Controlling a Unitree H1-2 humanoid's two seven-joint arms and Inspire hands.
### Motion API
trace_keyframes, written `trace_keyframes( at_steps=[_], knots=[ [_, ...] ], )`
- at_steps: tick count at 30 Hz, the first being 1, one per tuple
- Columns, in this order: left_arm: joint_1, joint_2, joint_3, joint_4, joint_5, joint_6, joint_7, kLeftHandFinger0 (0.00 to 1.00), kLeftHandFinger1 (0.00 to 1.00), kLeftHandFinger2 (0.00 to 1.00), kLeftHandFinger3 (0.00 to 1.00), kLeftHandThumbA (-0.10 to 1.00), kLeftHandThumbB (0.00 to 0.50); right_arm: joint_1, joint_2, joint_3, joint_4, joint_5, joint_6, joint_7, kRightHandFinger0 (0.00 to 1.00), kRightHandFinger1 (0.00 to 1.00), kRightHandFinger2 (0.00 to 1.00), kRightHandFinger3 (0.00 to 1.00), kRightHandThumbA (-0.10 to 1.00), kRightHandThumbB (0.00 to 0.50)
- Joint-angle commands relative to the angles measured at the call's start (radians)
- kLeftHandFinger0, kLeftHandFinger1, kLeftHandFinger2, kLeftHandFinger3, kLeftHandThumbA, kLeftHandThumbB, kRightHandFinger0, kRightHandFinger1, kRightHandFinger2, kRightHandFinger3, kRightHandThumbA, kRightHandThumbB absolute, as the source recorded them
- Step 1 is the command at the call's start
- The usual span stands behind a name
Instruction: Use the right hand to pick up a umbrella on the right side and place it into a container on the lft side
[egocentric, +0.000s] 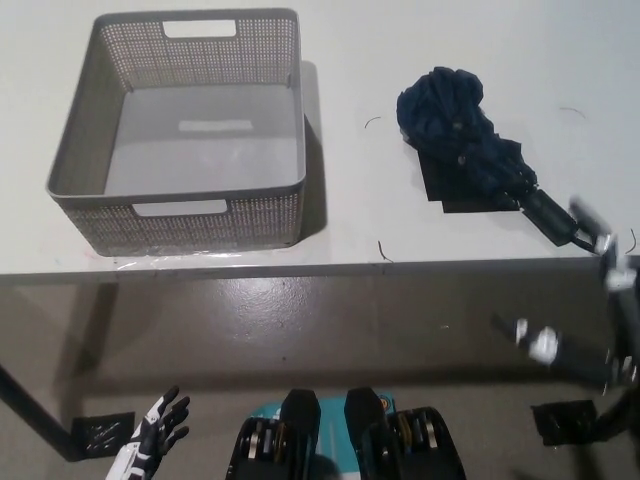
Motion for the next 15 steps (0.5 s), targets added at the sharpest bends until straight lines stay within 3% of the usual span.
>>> trace_keyframes(
  at_steps=[1, 6, 11, 13, 15],
  knots=[
    [0.015, 0.018, 0.003, -0.038, -0.02, -0.063, -0.027, 1.0, 1.0, 1.0, 1.0, 0.99, 0.04, -0.335, -0.117, -0.002, -0.078, -0.363, 0.355, 0.133, 1.0, 1.0, 1.0, 1.0, 1.0, 0.377],
    [0.015, 0.019, 0.006, -0.033, -0.021, -0.072, -0.026, 1.0, 1.0, 1.0, 1.0, 0.99, 0.04, -0.541, -0.171, 0.062, 0.142, -0.37, 0.437, 0.158, 1.0, 1.0, 1.0, 1.0, 1.0, 0.428],
    [0.027, 0.026, 0.004, -0.033, -0.023, -0.082, -0.033, 1.0, 1.0, 1.0, 1.0, 0.99, 0.034, -0.687, -0.187, 0.116, 0.411, -0.329, 0.434, 0.147, 1.0, 1.0, 1.0, 1.0, 1.0, 0.392],
    [0.025, 0.028, 0.003, -0.039, -0.021, -0.073, -0.034, 1.0, 1.0, 1.0, 1.0, 1.0, 0.036, -0.747, -0.192, 0.154, 0.527, -0.337, 0.417, 0.14, 1.0, 1.0, 1.0, 1.0, 1.0, 0.417],
    [0.027, 0.027, 0.002, -0.039, -0.021, -0.072, -0.034, 1.0, 1.0, 1.0, 1.0, 1.0, 0.047, -0.793, -0.195, 0.193, 0.615, -0.351, 0.419, 0.148, 1.0, 1.0, 1.0, 1.0, 1.0, 0.413]
  ],
)
